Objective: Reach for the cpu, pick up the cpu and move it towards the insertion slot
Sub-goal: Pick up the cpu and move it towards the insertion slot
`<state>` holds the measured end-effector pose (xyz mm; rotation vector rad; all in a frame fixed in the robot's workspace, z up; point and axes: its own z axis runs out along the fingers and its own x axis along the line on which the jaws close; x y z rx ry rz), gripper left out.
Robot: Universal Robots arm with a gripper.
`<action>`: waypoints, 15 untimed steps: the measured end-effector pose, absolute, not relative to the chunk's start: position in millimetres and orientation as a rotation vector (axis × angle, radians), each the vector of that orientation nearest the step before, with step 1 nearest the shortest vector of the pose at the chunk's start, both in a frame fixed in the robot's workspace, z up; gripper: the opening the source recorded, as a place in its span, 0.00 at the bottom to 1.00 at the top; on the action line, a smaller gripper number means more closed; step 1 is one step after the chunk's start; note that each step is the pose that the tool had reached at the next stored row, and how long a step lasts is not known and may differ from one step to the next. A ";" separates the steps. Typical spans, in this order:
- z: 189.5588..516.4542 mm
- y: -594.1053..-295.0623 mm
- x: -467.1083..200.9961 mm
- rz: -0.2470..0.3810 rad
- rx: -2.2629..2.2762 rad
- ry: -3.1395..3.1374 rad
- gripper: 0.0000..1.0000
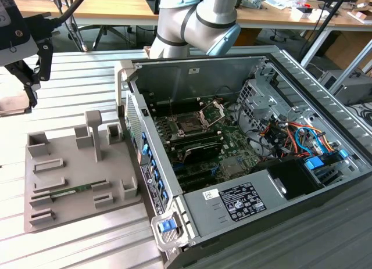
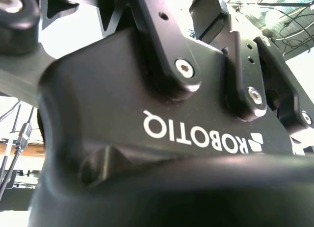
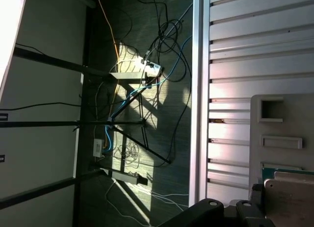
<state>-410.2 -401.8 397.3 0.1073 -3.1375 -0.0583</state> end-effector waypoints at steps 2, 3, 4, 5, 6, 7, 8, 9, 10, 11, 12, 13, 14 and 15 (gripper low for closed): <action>397.3 -401.9 -409.8 -0.058 0.107 -3.137 0.55; 397.2 -401.8 -409.6 -0.058 0.107 -3.137 0.55; 397.3 -401.8 -409.2 -0.058 0.107 -3.137 0.55; 397.3 -401.8 -409.0 -0.058 0.107 -3.137 0.55; 397.2 -401.9 -408.8 -0.058 0.107 -3.137 0.55; 397.3 -401.8 -408.3 -0.058 0.107 -3.137 0.55; 397.2 -401.8 -407.8 -0.058 0.107 -3.138 0.55; 397.2 -401.9 -407.6 -0.058 0.107 -3.138 0.55; 397.2 -401.8 -407.3 -0.058 0.107 -3.138 0.55; 397.3 -401.8 -406.9 -0.058 0.107 -3.137 0.55; 397.3 -401.8 -406.6 -0.058 0.107 -3.137 0.55; 397.2 -401.8 -406.0 -0.058 0.107 -3.138 0.55; 397.3 -401.8 -405.7 -0.058 0.107 -3.137 0.55; 397.3 -401.9 -405.3 -0.058 0.107 -3.137 0.55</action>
